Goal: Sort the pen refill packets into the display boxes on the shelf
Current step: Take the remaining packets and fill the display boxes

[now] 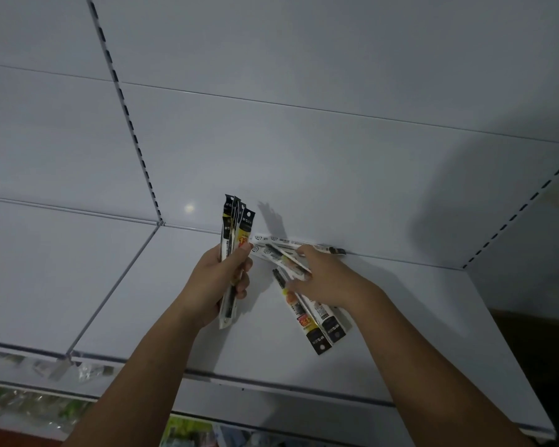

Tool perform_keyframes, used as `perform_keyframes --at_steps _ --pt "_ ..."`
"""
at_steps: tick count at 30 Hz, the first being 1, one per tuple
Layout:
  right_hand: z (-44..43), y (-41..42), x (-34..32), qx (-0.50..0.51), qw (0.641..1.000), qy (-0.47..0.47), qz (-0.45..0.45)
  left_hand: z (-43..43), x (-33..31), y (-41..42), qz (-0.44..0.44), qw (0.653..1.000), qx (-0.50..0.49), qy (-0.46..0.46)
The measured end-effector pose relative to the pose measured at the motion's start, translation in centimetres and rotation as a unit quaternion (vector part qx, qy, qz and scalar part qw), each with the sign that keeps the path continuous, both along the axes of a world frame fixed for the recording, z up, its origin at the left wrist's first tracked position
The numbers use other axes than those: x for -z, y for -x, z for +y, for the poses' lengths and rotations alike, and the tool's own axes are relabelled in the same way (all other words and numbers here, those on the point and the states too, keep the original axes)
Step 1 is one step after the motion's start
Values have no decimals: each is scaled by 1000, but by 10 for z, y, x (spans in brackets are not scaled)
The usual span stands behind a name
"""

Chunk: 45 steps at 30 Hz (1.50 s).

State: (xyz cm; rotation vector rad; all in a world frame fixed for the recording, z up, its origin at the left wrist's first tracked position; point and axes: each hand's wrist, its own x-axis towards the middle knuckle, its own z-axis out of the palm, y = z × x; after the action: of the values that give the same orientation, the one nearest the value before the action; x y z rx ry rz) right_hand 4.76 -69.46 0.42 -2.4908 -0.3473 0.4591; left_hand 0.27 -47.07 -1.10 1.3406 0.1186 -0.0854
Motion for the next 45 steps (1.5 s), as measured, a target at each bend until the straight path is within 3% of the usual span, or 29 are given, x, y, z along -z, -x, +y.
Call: perform_keyframes --at_steps 5,13,26,31,39,45 --pt "-5 0 -14 -20 990 114 -75 3 -2 0 -1 1000 -5 -3" --pt "-15 -34 0 -205 948 171 -174 1 -7 5 -4 1000 -12 0" --pt "-16 -29 31 -333 912 193 -144 -2 -1 12 10 1000 -23 -18" --pt "-8 -24 20 -314 922 181 -133 -3 -3 13 8 1000 -24 -18" --pt "-6 -22 8 -277 923 174 -203 7 -16 13 -7 999 -35 2" --pt "-8 -24 11 -194 930 193 -247 12 -22 12 -16 999 -39 10"
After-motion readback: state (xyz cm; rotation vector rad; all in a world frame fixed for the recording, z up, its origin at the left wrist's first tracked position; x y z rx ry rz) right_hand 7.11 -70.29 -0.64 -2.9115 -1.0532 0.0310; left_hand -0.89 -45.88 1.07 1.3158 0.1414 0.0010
